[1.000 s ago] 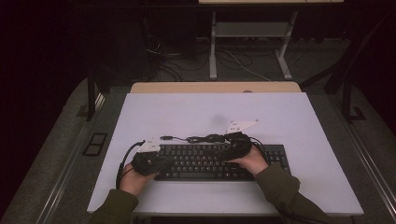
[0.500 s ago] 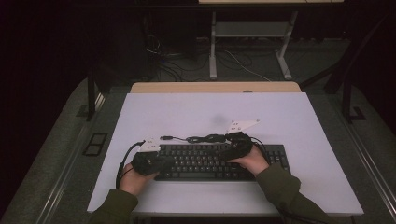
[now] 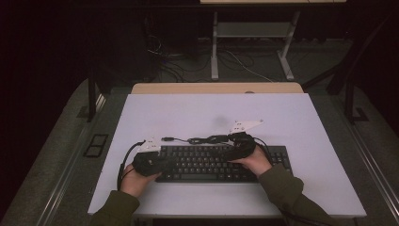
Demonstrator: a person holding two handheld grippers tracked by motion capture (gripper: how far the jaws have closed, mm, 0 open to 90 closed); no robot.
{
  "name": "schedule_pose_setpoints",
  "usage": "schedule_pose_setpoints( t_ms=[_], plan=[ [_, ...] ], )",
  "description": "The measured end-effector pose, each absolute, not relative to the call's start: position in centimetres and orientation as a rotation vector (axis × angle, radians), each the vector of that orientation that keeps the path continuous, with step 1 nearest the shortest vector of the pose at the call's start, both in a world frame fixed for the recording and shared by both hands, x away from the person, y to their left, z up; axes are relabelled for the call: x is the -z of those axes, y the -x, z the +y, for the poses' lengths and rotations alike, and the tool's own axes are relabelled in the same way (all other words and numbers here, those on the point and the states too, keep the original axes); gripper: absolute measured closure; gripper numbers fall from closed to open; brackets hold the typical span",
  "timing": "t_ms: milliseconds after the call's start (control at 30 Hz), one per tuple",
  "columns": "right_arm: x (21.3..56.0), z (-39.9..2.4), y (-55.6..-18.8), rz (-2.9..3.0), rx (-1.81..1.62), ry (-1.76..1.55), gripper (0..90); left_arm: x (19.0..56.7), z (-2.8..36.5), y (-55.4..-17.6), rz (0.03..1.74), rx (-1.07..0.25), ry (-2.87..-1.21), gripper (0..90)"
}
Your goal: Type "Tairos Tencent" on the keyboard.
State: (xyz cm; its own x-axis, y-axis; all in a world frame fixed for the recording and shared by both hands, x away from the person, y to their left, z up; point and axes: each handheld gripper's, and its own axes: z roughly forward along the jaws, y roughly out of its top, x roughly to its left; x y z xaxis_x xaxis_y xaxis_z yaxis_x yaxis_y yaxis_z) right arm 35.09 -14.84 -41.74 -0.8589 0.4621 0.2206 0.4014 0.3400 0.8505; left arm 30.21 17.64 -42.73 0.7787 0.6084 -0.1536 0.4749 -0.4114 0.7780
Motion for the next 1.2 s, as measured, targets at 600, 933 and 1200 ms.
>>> schedule_pose_setpoints(
  t_ms=[600,933,1200],
  plan=[
    [41.6,-15.1,-35.1,2.512,-1.566,-0.827,43.3,42.6,16.5,-30.1,0.815,-0.185,-2.029,31.8],
    [41.7,-15.0,-35.0,2.541,-1.558,-0.806,67.6,42.7,16.1,-30.2,0.807,-0.193,-2.016,16.4],
    [42.0,-14.4,-34.6,2.623,-1.515,-0.76,87.6,42.7,15.7,-30.2,0.797,-0.188,-2.021,16.0]
  ],
)
